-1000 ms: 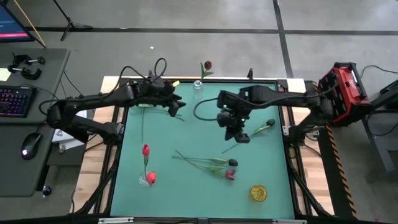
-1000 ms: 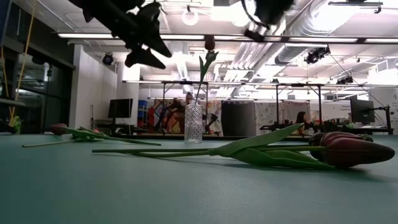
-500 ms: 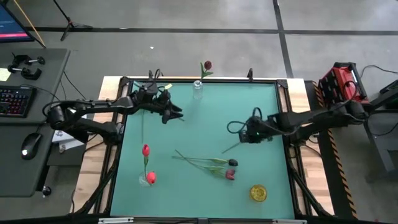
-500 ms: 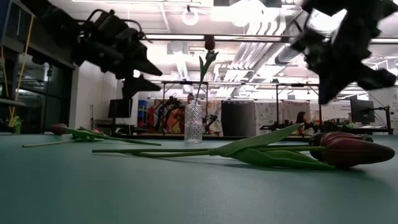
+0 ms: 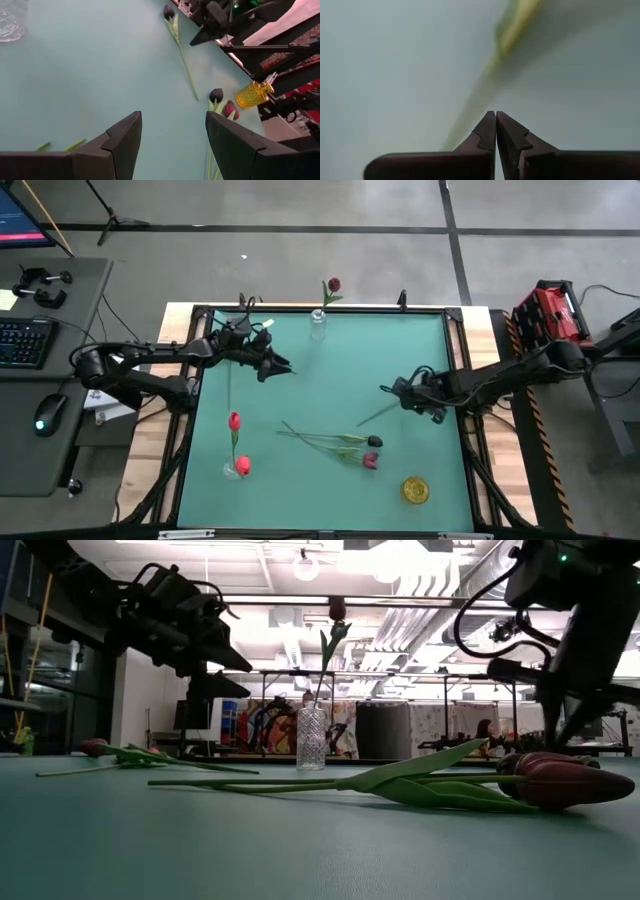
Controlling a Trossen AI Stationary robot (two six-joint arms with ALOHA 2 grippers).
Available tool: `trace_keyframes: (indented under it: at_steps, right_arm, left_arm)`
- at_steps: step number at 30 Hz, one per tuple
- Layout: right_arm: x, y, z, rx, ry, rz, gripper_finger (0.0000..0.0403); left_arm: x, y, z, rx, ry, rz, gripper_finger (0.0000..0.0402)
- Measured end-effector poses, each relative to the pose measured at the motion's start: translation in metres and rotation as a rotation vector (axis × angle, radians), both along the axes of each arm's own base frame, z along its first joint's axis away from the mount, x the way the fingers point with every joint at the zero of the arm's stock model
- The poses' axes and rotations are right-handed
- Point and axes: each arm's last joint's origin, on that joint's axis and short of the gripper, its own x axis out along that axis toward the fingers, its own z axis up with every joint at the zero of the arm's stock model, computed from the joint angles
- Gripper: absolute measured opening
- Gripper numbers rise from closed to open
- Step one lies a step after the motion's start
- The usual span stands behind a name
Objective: Sort flowers into vase by color
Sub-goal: Put the right black flower into the yellow vase
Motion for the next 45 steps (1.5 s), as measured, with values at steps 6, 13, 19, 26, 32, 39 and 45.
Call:
trace_keyframes:
  at_steps: [6,13,19,26,32,39,45]
  right_arm:
    - [-0.003,-0.004,-0.002,-0.080,0.031,-0.034,0.0054]
    - [-0.004,-0.009,-0.003,-0.044,0.057,-0.098,0.0212]
    - [0.000,-0.018,-0.010,-0.014,0.101,-0.152,0.0276]
    - [0.009,-0.029,-0.024,0.005,0.139,-0.226,0.0229]
    - [0.011,-0.033,-0.028,0.019,0.162,-0.245,0.0134]
    - [0.010,-0.033,-0.022,-0.086,0.166,-0.099,0.0012]
    - [0.014,-0.029,0.032,-0.327,0.071,0.273,0.0005]
  left_arm:
    - [0.000,0.000,0.000,-0.010,0.001,0.005,0.0209]
    - [0.000,0.000,0.001,-0.069,0.001,0.040,0.0209]
    - [0.001,0.000,0.001,-0.105,0.002,0.059,0.0209]
    - [0.001,0.001,0.001,-0.132,0.000,0.073,0.0209]
    - [0.001,0.001,0.001,-0.133,0.001,0.073,0.0209]
    - [0.001,0.000,0.001,-0.135,0.000,0.066,0.0209]
    - [0.001,0.000,0.001,-0.135,0.000,0.066,0.0209]
